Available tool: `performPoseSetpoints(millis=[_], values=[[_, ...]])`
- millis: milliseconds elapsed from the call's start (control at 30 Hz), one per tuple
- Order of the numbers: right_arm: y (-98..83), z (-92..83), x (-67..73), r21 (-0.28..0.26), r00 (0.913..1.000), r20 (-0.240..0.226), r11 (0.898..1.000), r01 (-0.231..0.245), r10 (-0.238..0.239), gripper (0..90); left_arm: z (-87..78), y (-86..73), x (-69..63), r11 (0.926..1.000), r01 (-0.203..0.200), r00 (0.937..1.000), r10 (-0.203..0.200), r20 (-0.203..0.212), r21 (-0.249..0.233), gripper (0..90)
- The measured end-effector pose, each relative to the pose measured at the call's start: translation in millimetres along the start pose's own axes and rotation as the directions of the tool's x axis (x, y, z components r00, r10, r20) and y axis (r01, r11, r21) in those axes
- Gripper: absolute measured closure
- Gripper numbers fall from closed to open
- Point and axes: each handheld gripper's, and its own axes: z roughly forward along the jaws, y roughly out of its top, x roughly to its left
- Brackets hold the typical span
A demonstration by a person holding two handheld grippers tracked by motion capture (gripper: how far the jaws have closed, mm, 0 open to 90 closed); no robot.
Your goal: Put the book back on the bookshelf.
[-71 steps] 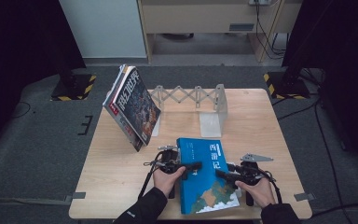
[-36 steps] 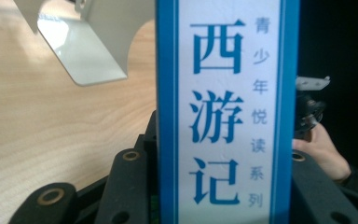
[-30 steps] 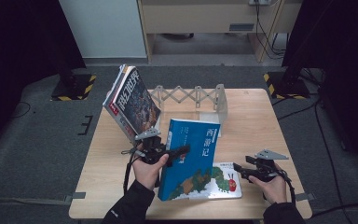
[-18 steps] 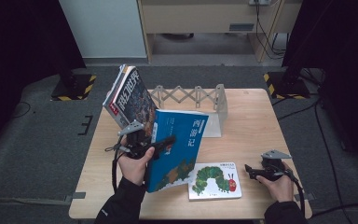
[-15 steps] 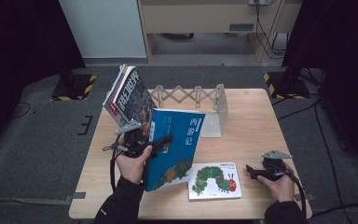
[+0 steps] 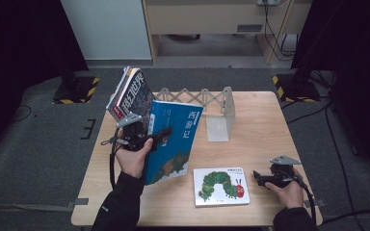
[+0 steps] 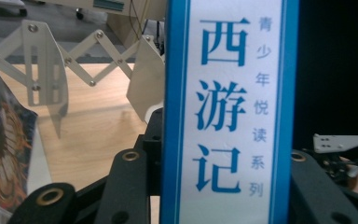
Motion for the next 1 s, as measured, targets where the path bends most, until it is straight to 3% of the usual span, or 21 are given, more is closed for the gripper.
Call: performPoseSetpoints(millis=[367,533,633,767,867,1000], values=[[0.3,0.3,-1.2,0.004,1.0,-0.001,1.0,0.001,-0.001,5.5,22.2,24.7,3.8,0.9949,-0.066,0.9944,0.059,-0.088,-0.076,60.3],[0.3,0.3,-1.2,0.004,1.0,-0.001,1.0,0.001,-0.001,5.4,35.7,30.5,8.1,0.9918,-0.076,0.9906,0.063,-0.121,-0.103,60.3],[0.3,0.3,-1.2,0.005,1.0,-0.001,1.0,0.002,-0.002,5.4,44.3,31.7,10.4,0.9881,-0.087,0.986,0.067,-0.152,-0.126,60.3],[0.3,0.3,-1.1,0.005,1.0,-0.001,1.0,0.002,-0.002,5.4,60.3,30.2,17.9,0.9837,-0.075,0.9801,0.043,-0.194,-0.163,60.2],[0.3,0.4,-1.2,0.005,1.0,-0.001,1.0,0.002,-0.002,5.3,73.8,26.1,20.7,0.9847,-0.094,0.9742,0.06,-0.218,-0.147,60.2],[0.2,0.3,-1.3,0.006,1.0,-0.002,1.0,0.004,-0.004,5.3,89.2,18.6,24.7,0.9843,-0.08,0.9737,0.043,-0.224,-0.157,60.2]])
